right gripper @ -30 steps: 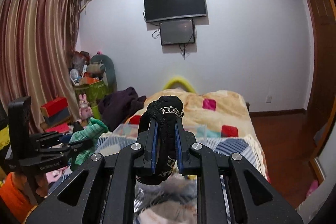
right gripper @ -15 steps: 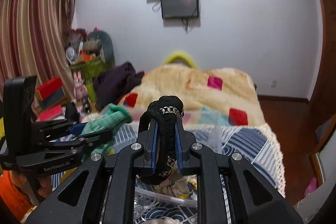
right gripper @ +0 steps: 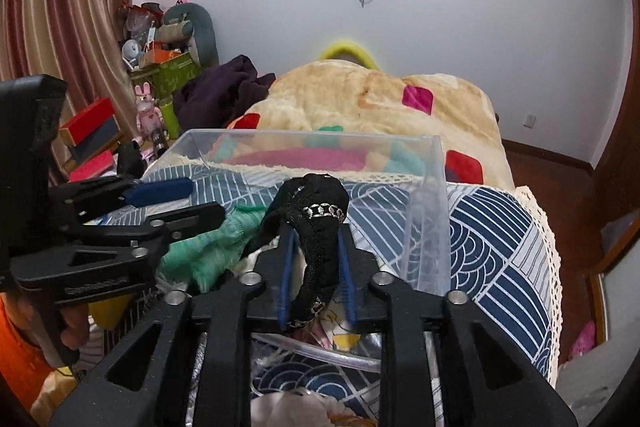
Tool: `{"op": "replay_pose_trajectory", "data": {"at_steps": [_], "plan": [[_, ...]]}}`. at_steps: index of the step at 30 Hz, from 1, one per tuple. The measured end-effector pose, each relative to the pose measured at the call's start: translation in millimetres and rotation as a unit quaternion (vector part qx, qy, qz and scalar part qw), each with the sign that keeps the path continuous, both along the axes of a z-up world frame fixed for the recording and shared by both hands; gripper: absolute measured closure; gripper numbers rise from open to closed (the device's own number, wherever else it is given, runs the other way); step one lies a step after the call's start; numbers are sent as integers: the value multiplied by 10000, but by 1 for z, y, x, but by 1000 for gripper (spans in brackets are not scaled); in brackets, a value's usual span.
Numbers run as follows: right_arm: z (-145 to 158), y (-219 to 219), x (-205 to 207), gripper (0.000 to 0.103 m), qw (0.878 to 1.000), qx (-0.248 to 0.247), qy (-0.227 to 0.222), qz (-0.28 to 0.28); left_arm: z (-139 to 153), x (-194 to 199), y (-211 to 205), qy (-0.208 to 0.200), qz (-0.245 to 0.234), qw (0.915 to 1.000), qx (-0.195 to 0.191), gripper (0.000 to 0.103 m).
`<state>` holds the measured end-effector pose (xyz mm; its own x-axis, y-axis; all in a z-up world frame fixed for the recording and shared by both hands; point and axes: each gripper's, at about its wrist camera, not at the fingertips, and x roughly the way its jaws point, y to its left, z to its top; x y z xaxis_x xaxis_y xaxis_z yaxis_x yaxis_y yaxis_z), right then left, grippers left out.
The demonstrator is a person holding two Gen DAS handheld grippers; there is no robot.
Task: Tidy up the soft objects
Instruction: 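Lift the glove into the clear box with the left tool while the right tool drops the bag in, then grasp the yellow sponge with the left tool while the right tool grasps the white cloth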
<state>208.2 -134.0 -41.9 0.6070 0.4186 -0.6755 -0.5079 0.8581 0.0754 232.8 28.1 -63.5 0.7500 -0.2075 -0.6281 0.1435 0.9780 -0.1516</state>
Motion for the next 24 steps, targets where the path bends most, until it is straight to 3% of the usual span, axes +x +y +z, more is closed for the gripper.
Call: {"op": "replay_pose_trajectory", "data": {"at_steps": [5,9,18,24], "plan": [[16,-9,-11,48,9995,113,-292,-97,15,-19,4,-212,9,9998,35,39],[31,-18,-25,21,9976,179,-615,-249,29,-39,6,-432,13,9989,164,32],[46,-38,-56,0,9943,323,-949,-351,39,-92,12,-757,146,9959,481,9],[31,-40,-73,0,9952,176,-888,-365,25,-115,22,-627,366,9962,484,6]]}}
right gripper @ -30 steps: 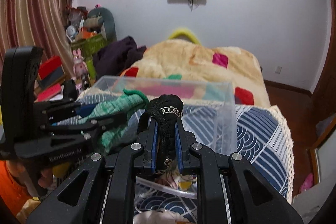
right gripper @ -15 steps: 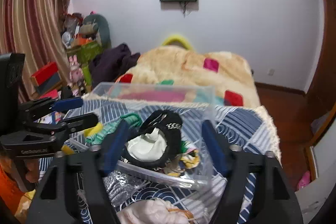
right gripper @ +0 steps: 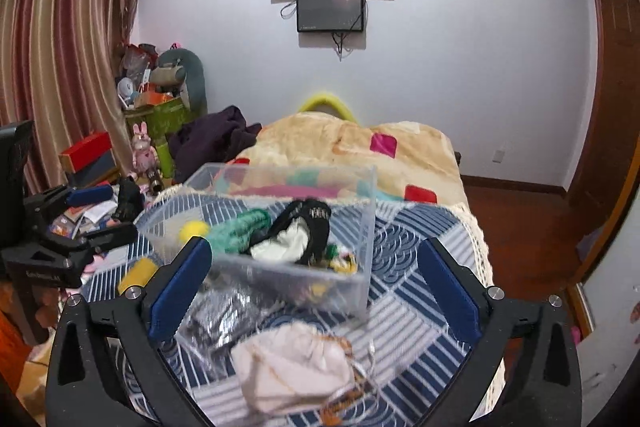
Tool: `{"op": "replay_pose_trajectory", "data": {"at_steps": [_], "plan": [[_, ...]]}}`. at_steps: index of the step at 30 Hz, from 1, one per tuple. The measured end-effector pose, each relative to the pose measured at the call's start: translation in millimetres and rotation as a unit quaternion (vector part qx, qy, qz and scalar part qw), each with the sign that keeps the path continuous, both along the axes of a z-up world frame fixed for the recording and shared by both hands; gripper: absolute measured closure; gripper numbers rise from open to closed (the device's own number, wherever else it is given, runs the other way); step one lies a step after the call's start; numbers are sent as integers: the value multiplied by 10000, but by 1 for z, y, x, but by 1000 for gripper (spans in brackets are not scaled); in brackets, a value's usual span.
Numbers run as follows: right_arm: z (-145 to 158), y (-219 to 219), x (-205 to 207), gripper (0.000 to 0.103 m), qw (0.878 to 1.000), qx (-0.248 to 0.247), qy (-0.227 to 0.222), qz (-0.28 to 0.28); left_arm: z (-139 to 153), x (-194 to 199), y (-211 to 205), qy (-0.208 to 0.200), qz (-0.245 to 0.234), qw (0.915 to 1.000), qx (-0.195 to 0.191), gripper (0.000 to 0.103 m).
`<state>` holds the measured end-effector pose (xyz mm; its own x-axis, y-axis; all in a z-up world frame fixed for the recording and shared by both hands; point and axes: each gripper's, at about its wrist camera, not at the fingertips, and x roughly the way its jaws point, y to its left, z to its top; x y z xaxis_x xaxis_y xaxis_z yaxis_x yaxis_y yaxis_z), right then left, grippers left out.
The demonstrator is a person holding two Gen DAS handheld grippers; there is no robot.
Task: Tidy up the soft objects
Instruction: 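Grasp the yellow sponge with the left tool while the right tool grasps the white cloth, then carry the sponge into the clear box with the left tool while the right tool drops the cloth in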
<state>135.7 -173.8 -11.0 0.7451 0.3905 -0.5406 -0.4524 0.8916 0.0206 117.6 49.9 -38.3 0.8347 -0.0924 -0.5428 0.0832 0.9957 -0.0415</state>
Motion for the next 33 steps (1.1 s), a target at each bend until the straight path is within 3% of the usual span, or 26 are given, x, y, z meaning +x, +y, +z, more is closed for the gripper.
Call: {"op": "replay_pose_trajectory", "data": {"at_steps": [14,19,25,27,28,30,33], "plan": [[-60,-6,-4,0,9961,-243,854,-20,-57,-12,17,602,315,9974,-232,7],[-73,-7,-4,1,9940,-185,1080,30,-74,-7,18,835,248,9957,-328,28],[-82,-3,-4,29,9914,-215,1283,155,-85,-3,13,903,295,9952,-238,50],[-84,-3,-5,48,9913,-243,1280,204,-86,-4,15,886,410,9950,-206,60],[-83,-3,-6,51,9914,-243,1268,223,-86,-5,16,881,434,9949,-218,65],[-81,-5,-8,63,9916,-170,1252,276,-85,-8,20,862,458,9946,-347,68],[-76,-9,-12,73,9923,-164,1193,274,-83,-12,24,842,487,9943,-433,69]]}}
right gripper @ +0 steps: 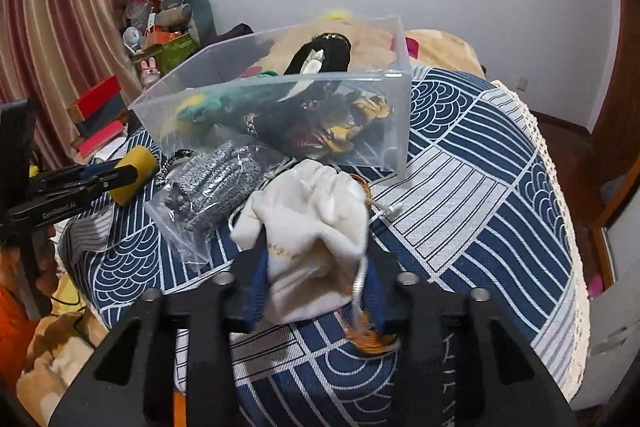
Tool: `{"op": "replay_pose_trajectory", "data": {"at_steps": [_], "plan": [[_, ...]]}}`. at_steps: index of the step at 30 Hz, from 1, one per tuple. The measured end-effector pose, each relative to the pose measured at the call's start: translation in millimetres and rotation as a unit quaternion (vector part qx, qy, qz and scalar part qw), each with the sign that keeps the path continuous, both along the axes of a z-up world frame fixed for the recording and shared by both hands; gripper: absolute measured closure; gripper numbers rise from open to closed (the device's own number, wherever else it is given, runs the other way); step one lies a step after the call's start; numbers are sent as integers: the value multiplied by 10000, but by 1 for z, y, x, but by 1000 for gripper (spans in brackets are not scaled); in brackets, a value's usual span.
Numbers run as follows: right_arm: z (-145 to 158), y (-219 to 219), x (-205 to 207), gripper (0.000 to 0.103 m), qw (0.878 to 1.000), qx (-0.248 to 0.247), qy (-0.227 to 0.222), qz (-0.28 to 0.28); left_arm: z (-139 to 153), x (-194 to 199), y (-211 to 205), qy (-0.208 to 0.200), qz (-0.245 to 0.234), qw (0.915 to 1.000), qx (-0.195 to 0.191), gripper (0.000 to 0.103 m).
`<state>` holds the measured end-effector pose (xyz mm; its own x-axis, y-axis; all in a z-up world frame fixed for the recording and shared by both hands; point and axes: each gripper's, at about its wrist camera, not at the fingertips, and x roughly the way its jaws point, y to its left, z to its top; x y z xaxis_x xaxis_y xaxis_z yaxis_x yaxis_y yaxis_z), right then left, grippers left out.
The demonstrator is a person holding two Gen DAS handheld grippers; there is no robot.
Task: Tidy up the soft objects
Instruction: 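Carry the sponge into the clear box with the left tool while the right tool drops the cloth in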
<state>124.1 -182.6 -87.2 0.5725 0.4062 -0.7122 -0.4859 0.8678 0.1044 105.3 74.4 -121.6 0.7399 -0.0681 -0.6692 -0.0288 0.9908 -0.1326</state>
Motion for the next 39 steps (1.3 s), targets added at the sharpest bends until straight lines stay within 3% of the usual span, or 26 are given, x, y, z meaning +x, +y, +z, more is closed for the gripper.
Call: {"op": "replay_pose_trajectory", "data": {"at_steps": [5,14,25,31,39], "plan": [[16,-4,-10,75,9997,92,-200,-71,9,-9,0,-131,55,9999,66,70],[51,-13,-15,75,9967,354,-704,-183,54,-18,-8,-772,8,9968,197,70],[91,2,-5,75,9887,698,-1325,-106,96,-2,-24,-1365,-258,9900,256,70],[102,20,9,75,9853,768,-1527,-37,103,19,-32,-1400,-397,9888,321,70],[89,52,35,75,9887,589,-1378,67,101,53,-42,-1196,-630,9905,243,70]]}}
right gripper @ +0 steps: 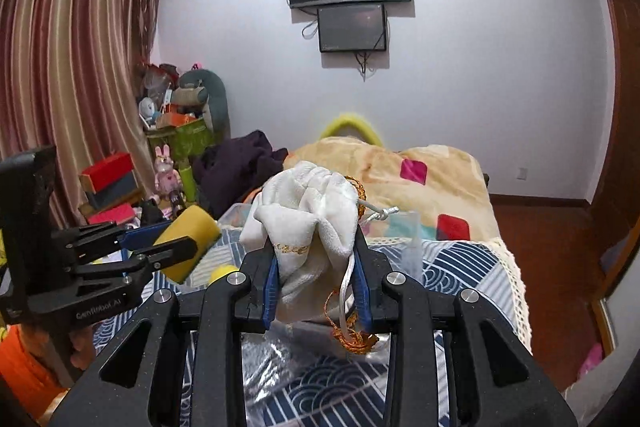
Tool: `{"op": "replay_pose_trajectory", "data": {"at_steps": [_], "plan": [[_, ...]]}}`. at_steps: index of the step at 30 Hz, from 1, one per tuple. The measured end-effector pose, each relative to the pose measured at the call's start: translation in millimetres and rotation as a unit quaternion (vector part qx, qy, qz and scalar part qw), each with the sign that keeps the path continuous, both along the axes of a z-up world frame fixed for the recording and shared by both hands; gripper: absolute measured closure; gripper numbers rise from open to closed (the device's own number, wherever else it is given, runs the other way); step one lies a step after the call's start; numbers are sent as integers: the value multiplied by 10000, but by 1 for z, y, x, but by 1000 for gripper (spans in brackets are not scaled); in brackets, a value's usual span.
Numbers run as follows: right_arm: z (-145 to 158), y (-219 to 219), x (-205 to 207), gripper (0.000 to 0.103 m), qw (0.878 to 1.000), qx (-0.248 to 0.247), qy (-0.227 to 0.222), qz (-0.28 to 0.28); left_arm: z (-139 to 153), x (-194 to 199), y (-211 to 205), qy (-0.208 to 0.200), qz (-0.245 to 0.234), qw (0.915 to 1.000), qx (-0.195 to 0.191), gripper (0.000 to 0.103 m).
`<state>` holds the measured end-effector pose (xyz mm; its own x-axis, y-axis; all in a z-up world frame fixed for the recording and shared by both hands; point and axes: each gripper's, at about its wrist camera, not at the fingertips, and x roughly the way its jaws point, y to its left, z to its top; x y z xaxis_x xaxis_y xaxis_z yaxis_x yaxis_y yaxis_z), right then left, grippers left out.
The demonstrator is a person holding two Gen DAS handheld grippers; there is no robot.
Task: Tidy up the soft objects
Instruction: 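Carry the sponge into the clear box with the left tool while the right tool drops the cloth in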
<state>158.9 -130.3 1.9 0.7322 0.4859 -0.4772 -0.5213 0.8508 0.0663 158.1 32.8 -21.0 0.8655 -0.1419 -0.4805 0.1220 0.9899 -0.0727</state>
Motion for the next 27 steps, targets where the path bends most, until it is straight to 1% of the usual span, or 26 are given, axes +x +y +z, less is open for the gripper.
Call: {"op": "replay_pose_trajectory", "data": {"at_steps": [5,12,18,20,21,23,25,27], "plan": [[-18,11,18,75,9994,-221,257,40,-11,24,1,182,7,9998,-73,70],[-39,20,35,75,9972,-454,598,39,-35,60,1,534,154,9984,-42,70],[-52,28,41,75,9946,-661,800,39,-49,77,0,805,195,9965,-70,70],[-54,29,41,72,9939,-705,843,33,-51,79,0,869,211,9960,-69,69],[-54,28,42,72,9938,-724,841,25,-53,79,0,897,222,9957,-66,67],[-54,27,39,72,9939,-789,767,-19,-54,79,-1,913,230,9955,-43,60],[-53,27,39,70,9938,-807,759,-23,-54,77,-2,874,262,9958,14,56],[-52,25,40,65,9937,-809,778,-27,-53,73,-4,845,265,9961,61,53]]}}
